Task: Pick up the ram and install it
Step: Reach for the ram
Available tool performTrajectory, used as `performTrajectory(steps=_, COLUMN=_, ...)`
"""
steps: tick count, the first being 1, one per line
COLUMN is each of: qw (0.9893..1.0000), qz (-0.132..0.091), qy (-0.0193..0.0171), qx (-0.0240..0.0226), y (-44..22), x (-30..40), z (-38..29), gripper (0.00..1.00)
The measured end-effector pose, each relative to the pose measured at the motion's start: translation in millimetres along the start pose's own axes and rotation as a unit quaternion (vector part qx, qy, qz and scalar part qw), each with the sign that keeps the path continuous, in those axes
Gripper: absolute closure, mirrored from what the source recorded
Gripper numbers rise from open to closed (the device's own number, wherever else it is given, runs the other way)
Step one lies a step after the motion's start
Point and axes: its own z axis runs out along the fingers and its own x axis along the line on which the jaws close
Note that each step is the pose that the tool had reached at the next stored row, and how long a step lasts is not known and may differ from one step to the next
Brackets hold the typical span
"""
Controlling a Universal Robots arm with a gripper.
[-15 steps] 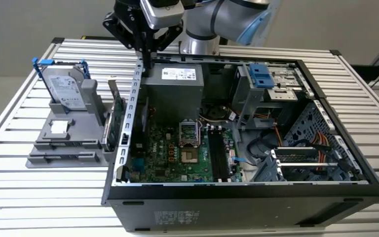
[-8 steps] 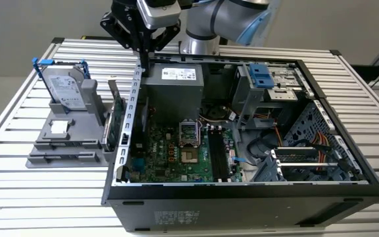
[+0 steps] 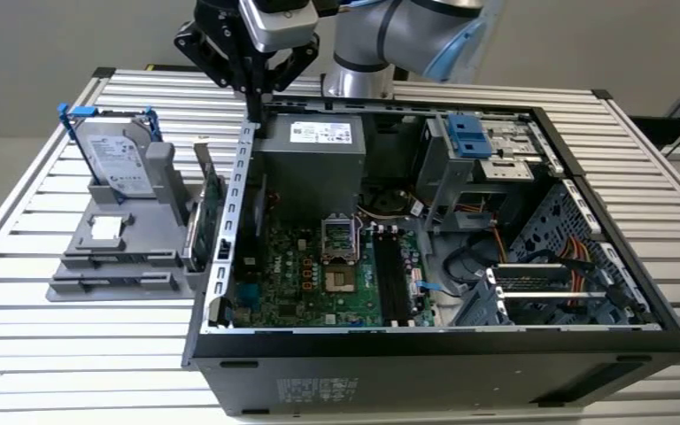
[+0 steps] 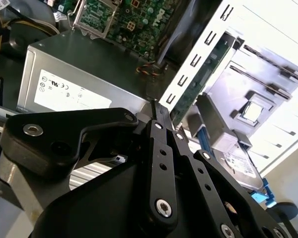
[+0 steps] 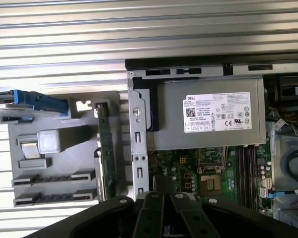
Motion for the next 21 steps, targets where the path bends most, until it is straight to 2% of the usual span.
performTrajectory(steps=21, qw=1.0000, qz=0.000, qy=0.0013, qx=0.0001, y=-0.4, x=5.9, z=0.0, gripper=1.00)
